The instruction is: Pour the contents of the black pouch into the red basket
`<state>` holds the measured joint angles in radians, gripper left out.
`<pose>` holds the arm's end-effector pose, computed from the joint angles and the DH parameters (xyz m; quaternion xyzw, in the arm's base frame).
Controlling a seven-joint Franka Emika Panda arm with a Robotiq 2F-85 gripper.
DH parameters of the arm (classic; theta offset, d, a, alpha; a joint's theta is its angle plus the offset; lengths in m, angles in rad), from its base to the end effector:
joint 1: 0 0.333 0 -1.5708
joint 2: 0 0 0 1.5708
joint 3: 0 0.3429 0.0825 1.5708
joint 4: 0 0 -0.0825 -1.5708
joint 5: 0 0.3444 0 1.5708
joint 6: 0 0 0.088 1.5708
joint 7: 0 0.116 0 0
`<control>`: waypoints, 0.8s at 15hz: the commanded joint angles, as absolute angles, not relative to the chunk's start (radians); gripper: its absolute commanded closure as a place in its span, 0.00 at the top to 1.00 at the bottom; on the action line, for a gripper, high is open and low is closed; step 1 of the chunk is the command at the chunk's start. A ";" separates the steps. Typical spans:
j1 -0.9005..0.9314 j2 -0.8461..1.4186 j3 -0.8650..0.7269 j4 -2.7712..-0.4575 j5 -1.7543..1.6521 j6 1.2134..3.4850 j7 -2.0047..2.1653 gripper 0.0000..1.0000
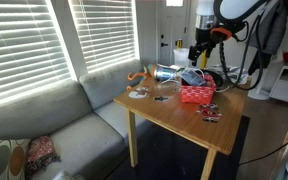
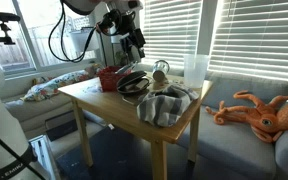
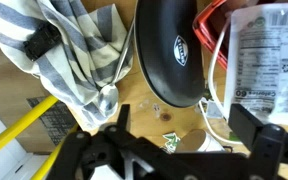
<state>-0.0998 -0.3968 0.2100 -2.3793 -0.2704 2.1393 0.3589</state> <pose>0.3975 0.0390 0.5171 0.9828 -0.0634 0.1049 0.1384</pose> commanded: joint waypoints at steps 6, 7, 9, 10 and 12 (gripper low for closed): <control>-0.043 -0.403 0.149 -2.368 -0.217 2.096 0.280 1.00; -0.029 -0.409 0.127 -2.366 -0.188 2.086 0.233 1.00; 0.001 -0.417 0.069 -2.361 -0.105 2.068 0.116 1.00; 0.005 -0.422 0.043 -2.359 -0.079 2.057 0.068 1.00; 0.011 -0.434 -0.011 -2.358 -0.032 2.039 -0.041 1.00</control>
